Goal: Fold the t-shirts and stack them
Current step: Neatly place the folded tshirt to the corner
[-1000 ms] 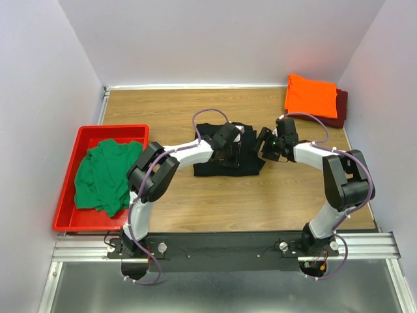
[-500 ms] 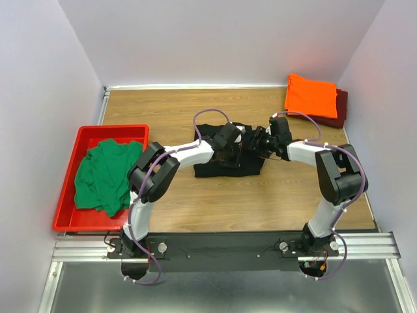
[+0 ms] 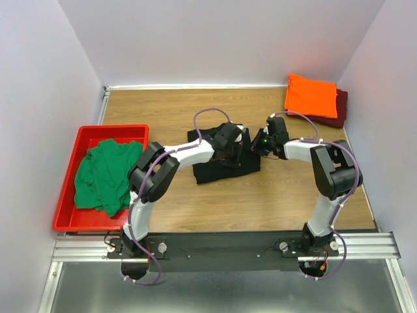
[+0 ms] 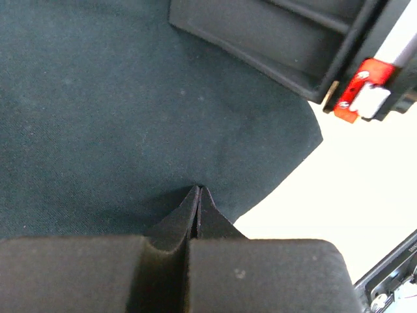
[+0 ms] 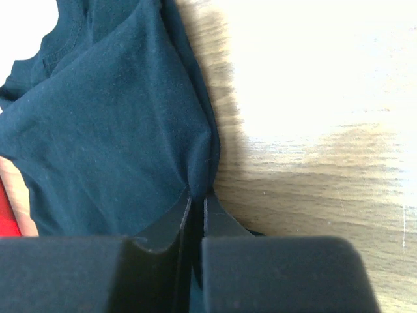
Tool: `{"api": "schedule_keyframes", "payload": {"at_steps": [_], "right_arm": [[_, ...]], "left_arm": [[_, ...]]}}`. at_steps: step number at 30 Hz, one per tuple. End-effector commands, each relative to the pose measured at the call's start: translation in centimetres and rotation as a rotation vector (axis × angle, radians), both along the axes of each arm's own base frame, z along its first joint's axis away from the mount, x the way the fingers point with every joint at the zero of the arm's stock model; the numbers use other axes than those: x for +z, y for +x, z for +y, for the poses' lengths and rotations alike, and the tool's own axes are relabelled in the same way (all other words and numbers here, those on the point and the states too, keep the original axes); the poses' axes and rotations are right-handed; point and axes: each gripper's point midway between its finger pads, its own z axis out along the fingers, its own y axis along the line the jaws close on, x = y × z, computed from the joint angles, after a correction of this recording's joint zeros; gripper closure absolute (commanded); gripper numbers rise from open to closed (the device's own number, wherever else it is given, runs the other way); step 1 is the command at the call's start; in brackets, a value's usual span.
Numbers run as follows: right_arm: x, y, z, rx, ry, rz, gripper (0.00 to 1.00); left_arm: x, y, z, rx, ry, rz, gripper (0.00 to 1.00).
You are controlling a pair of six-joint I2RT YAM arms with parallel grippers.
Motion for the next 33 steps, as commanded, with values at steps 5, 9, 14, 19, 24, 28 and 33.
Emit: {"api": "schedule_keyframes", "payload": {"at_steps": [5, 9, 14, 19, 24, 28, 33], "right_arm": [[-3.9, -2.2, -1.4, 0.004, -0.111, 0.106, 0.99], [-3.0, -2.0, -1.7, -0.006, -0.122, 0.079, 1.0], [-1.4, -1.4, -2.4, -0.035, -0.149, 0.034, 1.0], [-0.6, -0.7, -4.1, -0.062, -0.252, 0.013, 1.0], [0.6, 1.3, -6.3, -0.107, -0.384, -0.034, 1.0], [1.4, 2.6, -8.0, -0.131, -0.502, -0.059, 1.0], [3.0, 4.7, -9.8, -0.157, -0.634, -0.104, 1.0]], "left_arm": [[1.7, 1.5, 0.0, 0.003, 0.024, -0.054, 1.0], [2.2, 2.6, 1.3, 0.049, 0.037, -0.065, 1.0], [2.2, 3.9, 3.4, 0.105, 0.041, -0.058, 1.0], [3.8, 5.4, 5.1, 0.137, 0.04, -0.088, 1.0], [6.1, 6.8, 7.3, 0.164, 0.046, -0.118, 1.0], [8.5, 8.4, 9.8, 0.196, 0.054, -0.165, 1.0], [9.8, 8.8, 12.6, 0.218, 0.076, -0.198, 1.0]]}}
